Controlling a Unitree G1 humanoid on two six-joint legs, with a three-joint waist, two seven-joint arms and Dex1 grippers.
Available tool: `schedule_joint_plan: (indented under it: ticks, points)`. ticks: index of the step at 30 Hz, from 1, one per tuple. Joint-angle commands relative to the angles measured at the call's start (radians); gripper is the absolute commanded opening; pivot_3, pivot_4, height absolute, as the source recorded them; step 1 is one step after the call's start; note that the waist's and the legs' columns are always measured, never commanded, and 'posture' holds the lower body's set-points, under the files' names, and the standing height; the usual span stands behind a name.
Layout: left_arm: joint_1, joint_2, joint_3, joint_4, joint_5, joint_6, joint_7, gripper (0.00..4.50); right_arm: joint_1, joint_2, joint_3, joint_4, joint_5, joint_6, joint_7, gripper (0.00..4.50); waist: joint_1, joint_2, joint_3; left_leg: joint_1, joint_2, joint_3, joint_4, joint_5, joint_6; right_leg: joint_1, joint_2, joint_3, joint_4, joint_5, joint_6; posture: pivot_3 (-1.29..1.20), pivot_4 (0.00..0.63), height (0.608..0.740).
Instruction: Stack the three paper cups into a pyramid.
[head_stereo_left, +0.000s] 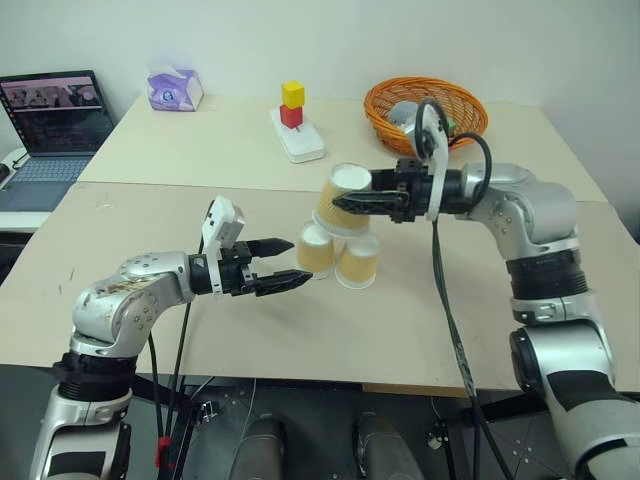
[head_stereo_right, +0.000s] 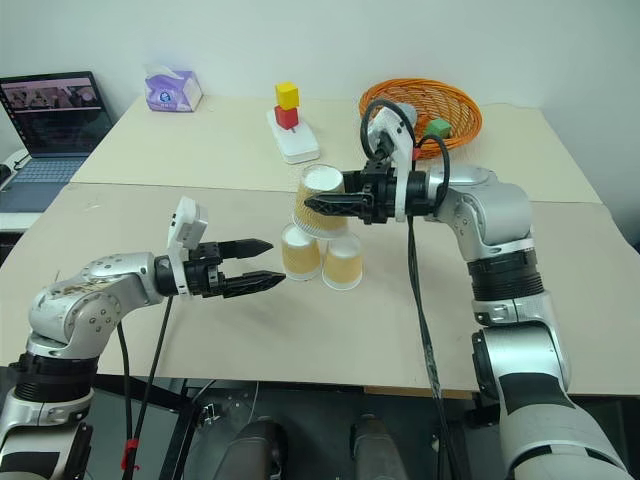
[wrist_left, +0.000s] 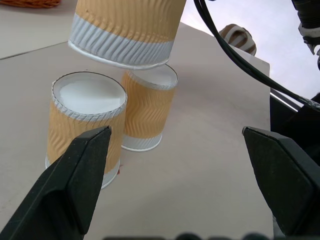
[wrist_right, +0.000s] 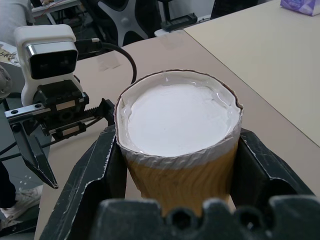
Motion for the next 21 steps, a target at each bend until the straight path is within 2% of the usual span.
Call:
schedule_joint_plan:
  ticks: [1,17,18,19,21]
  points:
    - [-0.012,0.002,0.017,-0.023,-0.004,-0.023,-0.006,4.50,0.002,0.000,-0.019,-0.050,0.021,0.014,0.001,2.60,0.000,0.000,0.000,0.000,0.000,0.000,0.000,0.000,0.000,0.000,0.000,0.000,0.000,0.000,0.000,0.00,0.150,0.666]
    - [-0.037,-0.009,0.012,-0.001,0.003,-0.025,0.000,4.50,0.028,-0.001,-0.016,-0.002,-0.016,-0.036,0.016,2.60,0.000,0.000,0.000,0.000,0.000,0.000,0.000,0.000,0.000,0.000,0.000,0.000,0.000,0.000,0.000,0.00,0.150,0.666]
    - [-0.039,-0.011,0.010,0.001,0.006,-0.026,0.001,4.50,0.034,0.000,-0.020,-0.005,-0.011,-0.037,0.019,3.45,0.000,0.000,0.000,0.000,0.000,0.000,0.000,0.000,0.000,0.000,0.000,0.000,0.000,0.000,0.000,0.00,0.150,0.666]
    - [-0.039,-0.013,0.010,0.002,0.007,-0.026,0.001,4.50,0.037,0.000,-0.023,-0.007,-0.008,-0.037,0.020,3.54,0.000,0.000,0.000,0.000,0.000,0.000,0.000,0.000,0.000,0.000,0.000,0.000,0.000,0.000,0.000,0.00,0.150,0.666]
    - [-0.044,-0.017,0.008,0.005,0.009,-0.025,0.002,4.50,0.040,-0.003,-0.022,-0.006,-0.012,-0.044,0.022,4.20,0.000,0.000,0.000,0.000,0.000,0.000,0.000,0.000,0.000,0.000,0.000,0.000,0.000,0.000,0.000,0.00,0.150,0.666]
